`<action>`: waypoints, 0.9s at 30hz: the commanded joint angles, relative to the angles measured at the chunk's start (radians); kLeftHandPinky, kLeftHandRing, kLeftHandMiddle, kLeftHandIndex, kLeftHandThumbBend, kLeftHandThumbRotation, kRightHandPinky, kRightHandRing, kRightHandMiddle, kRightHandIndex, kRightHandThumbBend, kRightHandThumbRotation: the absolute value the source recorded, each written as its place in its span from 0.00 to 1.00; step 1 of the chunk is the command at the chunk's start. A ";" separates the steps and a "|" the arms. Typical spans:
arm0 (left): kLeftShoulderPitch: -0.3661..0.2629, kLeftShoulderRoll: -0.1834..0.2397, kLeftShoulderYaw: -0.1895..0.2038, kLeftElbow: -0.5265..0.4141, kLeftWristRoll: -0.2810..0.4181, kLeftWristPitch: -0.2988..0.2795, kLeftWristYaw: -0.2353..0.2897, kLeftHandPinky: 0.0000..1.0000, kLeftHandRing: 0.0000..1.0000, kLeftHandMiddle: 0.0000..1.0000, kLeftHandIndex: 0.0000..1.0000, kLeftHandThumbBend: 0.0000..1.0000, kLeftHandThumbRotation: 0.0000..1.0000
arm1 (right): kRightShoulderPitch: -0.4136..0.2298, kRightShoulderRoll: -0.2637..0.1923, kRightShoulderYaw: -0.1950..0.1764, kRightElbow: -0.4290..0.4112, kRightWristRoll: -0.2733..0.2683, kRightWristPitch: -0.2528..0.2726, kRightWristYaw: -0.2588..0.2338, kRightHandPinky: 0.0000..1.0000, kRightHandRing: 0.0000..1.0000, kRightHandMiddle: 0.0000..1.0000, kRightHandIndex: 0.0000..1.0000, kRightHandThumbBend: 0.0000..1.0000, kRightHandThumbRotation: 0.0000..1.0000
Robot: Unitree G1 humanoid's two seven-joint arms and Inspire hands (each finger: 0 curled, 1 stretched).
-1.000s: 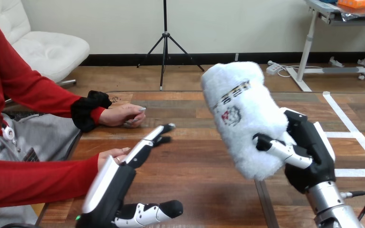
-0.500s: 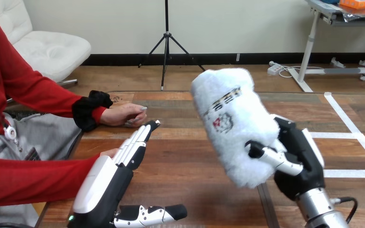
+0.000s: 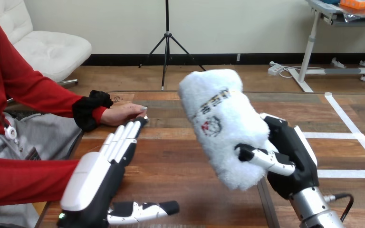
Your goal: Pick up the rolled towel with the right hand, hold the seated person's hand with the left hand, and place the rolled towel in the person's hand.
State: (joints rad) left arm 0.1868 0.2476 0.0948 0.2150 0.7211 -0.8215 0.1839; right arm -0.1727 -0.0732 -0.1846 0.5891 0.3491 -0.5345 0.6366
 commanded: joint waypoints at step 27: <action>-0.020 0.172 0.013 -0.143 -0.021 0.107 0.057 0.99 0.99 1.00 1.00 1.00 0.52 | -0.001 -0.004 0.060 -0.179 -0.066 -0.076 -0.080 0.01 0.05 0.08 0.06 0.42 0.00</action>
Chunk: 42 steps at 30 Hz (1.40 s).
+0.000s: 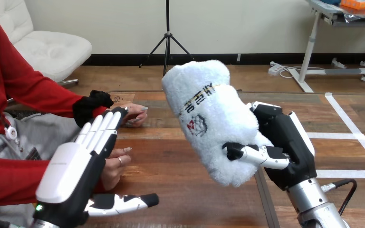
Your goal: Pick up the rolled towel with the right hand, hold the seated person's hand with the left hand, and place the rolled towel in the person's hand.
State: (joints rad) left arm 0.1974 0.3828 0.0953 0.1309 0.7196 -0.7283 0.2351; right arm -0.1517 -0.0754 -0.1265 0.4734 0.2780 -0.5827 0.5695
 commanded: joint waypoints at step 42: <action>-0.103 0.251 0.009 0.022 -0.123 0.075 -0.111 0.92 0.96 0.98 0.99 1.00 0.52 | -0.013 -0.013 0.014 -0.124 0.042 -0.006 0.012 0.00 0.04 0.08 0.06 0.39 0.00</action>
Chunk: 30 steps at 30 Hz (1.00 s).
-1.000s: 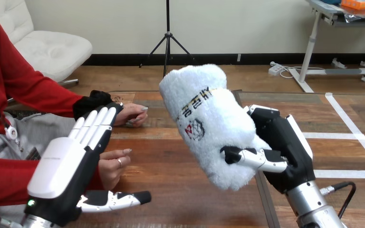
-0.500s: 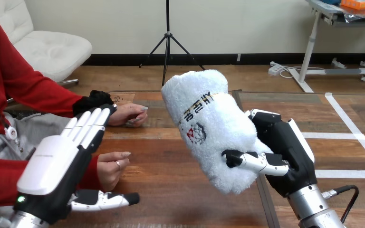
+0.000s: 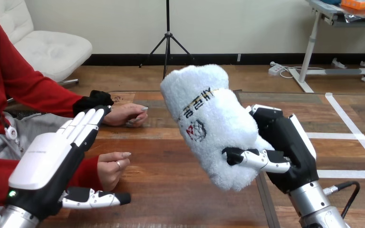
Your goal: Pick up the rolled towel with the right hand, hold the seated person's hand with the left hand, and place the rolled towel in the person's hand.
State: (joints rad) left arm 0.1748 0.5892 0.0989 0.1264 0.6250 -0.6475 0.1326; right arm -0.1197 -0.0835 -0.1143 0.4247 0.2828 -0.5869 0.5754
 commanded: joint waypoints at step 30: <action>-0.219 0.154 -0.069 0.320 -0.014 -0.051 -0.045 0.87 0.91 0.94 0.96 1.00 0.52 | -0.011 -0.013 0.002 -0.171 0.020 0.015 -0.021 0.00 0.03 0.07 0.05 0.40 0.00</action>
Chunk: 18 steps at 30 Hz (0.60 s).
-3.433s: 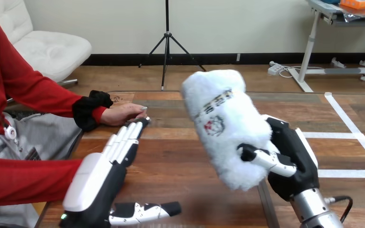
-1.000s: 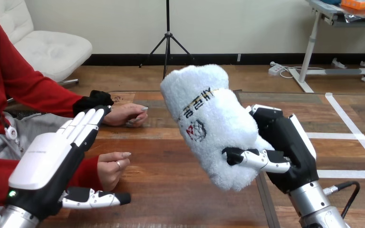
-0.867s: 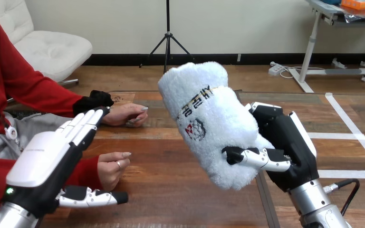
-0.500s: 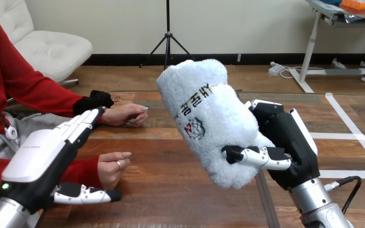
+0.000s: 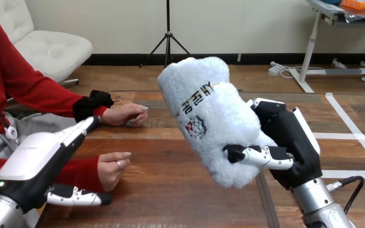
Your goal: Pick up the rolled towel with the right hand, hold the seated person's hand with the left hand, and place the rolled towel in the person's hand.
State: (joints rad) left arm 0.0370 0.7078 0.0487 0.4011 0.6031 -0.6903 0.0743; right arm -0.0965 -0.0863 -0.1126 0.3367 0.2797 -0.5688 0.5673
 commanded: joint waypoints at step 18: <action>-0.214 0.058 -0.119 0.305 0.095 -0.036 0.112 0.89 0.91 0.94 0.97 1.00 0.50 | -0.009 -0.006 0.002 -0.145 0.048 -0.006 0.002 0.01 0.04 0.07 0.05 0.39 0.00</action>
State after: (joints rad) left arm -0.0674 0.7393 -0.0384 0.6365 0.6817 -0.7069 0.1366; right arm -0.0747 -0.0866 -0.1125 0.2649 0.2818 -0.5581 0.5643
